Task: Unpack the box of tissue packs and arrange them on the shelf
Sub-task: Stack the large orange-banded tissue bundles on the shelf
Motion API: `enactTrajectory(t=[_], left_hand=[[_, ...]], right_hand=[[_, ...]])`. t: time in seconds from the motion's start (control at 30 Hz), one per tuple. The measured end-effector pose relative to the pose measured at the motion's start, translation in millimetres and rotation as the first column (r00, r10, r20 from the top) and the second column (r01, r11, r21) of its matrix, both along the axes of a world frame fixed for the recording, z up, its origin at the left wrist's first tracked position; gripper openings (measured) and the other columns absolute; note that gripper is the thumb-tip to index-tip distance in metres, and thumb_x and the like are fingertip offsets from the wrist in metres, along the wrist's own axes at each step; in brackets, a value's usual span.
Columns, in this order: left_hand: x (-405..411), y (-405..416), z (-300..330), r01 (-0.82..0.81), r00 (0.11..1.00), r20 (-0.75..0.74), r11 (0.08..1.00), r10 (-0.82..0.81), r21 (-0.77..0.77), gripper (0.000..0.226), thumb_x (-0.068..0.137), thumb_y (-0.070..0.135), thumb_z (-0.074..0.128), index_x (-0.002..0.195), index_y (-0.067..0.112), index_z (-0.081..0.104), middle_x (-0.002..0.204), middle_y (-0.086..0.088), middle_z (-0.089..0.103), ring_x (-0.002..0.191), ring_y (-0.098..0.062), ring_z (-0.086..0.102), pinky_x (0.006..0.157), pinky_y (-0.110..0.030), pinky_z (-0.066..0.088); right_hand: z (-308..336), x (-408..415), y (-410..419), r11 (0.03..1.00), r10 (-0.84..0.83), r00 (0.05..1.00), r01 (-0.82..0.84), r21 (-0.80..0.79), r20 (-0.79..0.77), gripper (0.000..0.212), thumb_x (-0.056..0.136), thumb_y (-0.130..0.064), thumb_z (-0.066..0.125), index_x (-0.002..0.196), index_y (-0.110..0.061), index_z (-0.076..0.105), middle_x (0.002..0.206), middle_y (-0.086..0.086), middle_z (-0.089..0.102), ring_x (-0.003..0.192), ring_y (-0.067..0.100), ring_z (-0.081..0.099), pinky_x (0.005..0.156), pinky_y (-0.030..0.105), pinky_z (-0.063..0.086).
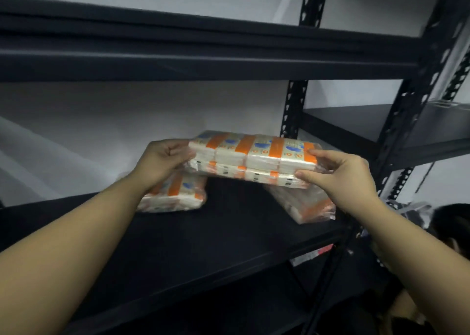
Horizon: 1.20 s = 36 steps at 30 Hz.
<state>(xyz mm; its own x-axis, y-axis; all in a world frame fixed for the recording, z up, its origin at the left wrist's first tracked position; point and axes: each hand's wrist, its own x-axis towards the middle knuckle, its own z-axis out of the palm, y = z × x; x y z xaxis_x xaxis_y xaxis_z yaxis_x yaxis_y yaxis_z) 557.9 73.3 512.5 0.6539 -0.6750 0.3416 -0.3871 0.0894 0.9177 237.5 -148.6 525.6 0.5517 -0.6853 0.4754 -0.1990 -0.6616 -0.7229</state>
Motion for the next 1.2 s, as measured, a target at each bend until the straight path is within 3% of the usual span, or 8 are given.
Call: enactTrajectory(t=[0.17, 0.27, 0.37, 0.43, 0.53, 0.73, 1.03, 1.2], left_hand=[[9, -99, 18, 0.013, 1.000, -0.023, 1.000, -0.013, -0.027, 0.016, 0.094, 0.013, 0.075, 0.109, 0.018, 0.076, 0.096, 0.007, 0.077, 0.086, -0.007, 0.073, 0.075, -0.021, 0.059], [14, -152, 23, 0.032, 0.997, -0.069, 0.998, -0.036, -0.056, 0.013, 0.094, 0.012, 0.076, 0.105, 0.020, 0.075, 0.087, 0.014, 0.076, 0.078, -0.001, 0.072, 0.070, -0.018, 0.056], [20, -196, 24, 0.066, 0.991, -0.113, 0.995, -0.073, -0.072, 0.026, 0.093, 0.014, 0.077, 0.119, 0.013, 0.073, 0.100, 0.005, 0.076, 0.090, -0.011, 0.073, 0.079, -0.025, 0.060], [25, -219, 21, 0.092, 0.986, -0.133, 0.992, -0.103, -0.088, 0.022, 0.093, 0.013, 0.078, 0.115, 0.015, 0.075, 0.104, -0.001, 0.077, 0.099, -0.021, 0.073, 0.091, -0.036, 0.060], [28, -245, 13, 0.114, 0.981, -0.147, 0.990, -0.126, -0.088, 0.018, 0.094, 0.010, 0.076, 0.112, 0.013, 0.074, 0.102, -0.001, 0.076, 0.096, -0.018, 0.072, 0.090, -0.033, 0.059], [25, -263, -10, 0.111, 0.981, -0.158, 0.993, -0.117, -0.049, 0.023, 0.099, 0.011, 0.070, 0.122, 0.010, 0.071, 0.106, 0.002, 0.074, 0.088, -0.006, 0.071, 0.075, -0.016, 0.056], [22, -266, -28, 0.128, 0.959, -0.244, 0.988, -0.146, -0.087, 0.015, 0.101, 0.021, 0.067, 0.116, 0.022, 0.071, 0.112, 0.001, 0.077, 0.098, -0.012, 0.076, 0.085, -0.027, 0.061], [19, -260, -28, 0.059, 0.980, -0.191, 0.998, -0.061, -0.014, 0.008, 0.103, 0.027, 0.064, 0.109, 0.026, 0.069, 0.102, 0.010, 0.074, 0.090, -0.006, 0.073, 0.081, -0.023, 0.059]], right_hand=[[12, -10, -16, 0.983, -0.176, 0.981, 0.180, -0.042, 0.076, 0.064, 0.069, -0.037, 0.095, 0.127, -0.024, 0.073, 0.102, -0.016, 0.072, 0.096, -0.010, 0.066, 0.095, 0.021, 0.055], [15, -13, -23, 0.967, -0.246, 0.965, 0.250, -0.038, 0.090, 0.058, 0.072, -0.040, 0.093, 0.125, -0.027, 0.074, 0.094, -0.024, 0.069, 0.097, -0.007, 0.067, 0.097, 0.025, 0.055], [14, -15, -25, 0.953, -0.291, 0.953, 0.296, -0.064, 0.086, 0.053, 0.075, -0.042, 0.091, 0.124, -0.030, 0.074, 0.089, -0.024, 0.069, 0.093, -0.005, 0.066, 0.091, 0.017, 0.051], [9, -13, -24, 0.942, -0.324, 0.942, 0.330, -0.068, 0.084, 0.054, 0.075, -0.043, 0.091, 0.124, -0.029, 0.074, 0.091, -0.018, 0.072, 0.092, -0.002, 0.067, 0.089, 0.021, 0.053], [-2, -8, -20, 0.930, -0.360, 0.928, 0.365, -0.043, 0.094, 0.053, 0.074, -0.040, 0.092, 0.123, -0.026, 0.076, 0.095, -0.010, 0.074, 0.088, -0.008, 0.064, 0.085, 0.013, 0.048], [-14, 3, -18, 0.908, -0.415, 0.905, 0.419, -0.022, 0.088, 0.052, 0.074, -0.037, 0.092, 0.121, -0.022, 0.077, 0.106, -0.001, 0.079, 0.096, 0.010, 0.072, 0.096, 0.035, 0.057], [-30, -2, -16, 0.912, -0.397, 0.916, 0.401, -0.083, 0.064, 0.061, 0.074, -0.042, 0.090, 0.130, -0.025, 0.072, 0.110, -0.001, 0.078, 0.091, 0.012, 0.072, 0.090, 0.030, 0.057], [-40, -11, -12, 0.927, -0.358, 0.930, 0.364, -0.087, 0.084, 0.087, 0.072, -0.046, 0.090, 0.150, -0.031, 0.052, 0.115, -0.004, 0.075, 0.097, 0.010, 0.071, 0.093, 0.036, 0.060]])
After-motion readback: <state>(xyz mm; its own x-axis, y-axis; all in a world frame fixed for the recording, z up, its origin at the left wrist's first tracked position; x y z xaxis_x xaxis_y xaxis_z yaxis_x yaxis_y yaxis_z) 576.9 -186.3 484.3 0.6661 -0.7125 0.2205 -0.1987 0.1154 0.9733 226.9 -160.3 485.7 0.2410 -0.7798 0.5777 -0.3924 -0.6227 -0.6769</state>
